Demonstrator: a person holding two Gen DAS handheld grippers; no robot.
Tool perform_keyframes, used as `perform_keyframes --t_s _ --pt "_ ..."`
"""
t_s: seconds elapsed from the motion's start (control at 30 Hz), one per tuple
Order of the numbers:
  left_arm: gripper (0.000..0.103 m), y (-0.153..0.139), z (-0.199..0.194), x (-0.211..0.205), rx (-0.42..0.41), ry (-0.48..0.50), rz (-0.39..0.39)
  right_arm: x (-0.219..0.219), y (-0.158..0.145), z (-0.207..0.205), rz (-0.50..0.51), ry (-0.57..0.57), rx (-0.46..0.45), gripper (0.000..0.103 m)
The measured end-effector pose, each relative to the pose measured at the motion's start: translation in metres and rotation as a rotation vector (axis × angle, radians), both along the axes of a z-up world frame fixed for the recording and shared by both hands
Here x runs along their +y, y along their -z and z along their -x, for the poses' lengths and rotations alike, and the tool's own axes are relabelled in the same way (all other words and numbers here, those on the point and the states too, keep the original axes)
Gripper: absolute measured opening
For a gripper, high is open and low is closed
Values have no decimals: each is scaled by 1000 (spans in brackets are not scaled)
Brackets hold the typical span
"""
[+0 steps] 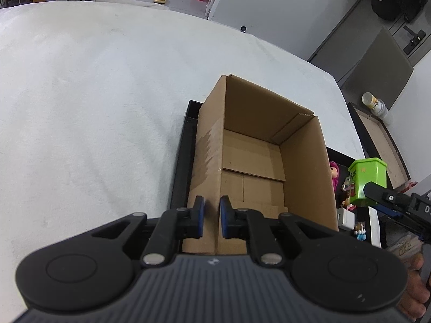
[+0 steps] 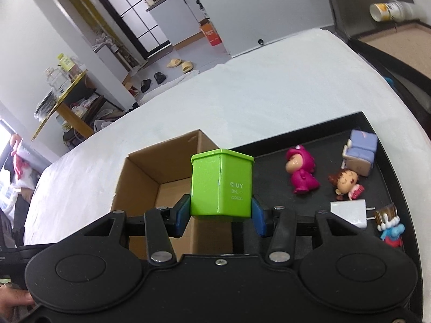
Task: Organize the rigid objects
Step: 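Lift the green cup with the right gripper and lower it into the box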
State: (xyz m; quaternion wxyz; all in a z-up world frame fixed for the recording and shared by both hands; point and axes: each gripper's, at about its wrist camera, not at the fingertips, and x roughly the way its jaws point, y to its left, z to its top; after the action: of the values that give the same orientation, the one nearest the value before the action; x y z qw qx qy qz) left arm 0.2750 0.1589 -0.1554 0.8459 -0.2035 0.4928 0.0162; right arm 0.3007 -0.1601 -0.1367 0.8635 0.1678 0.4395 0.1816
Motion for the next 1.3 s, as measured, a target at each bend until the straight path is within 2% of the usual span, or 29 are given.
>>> perform_keyframes --t_s 0.5,1.3 --pt "12 2 1 13 -1 16 54 56 -10 -6 12 -82 -27 46" --pt "12 7 -1 29 7 29 137 148 25 -34 172 -204 -1 47"
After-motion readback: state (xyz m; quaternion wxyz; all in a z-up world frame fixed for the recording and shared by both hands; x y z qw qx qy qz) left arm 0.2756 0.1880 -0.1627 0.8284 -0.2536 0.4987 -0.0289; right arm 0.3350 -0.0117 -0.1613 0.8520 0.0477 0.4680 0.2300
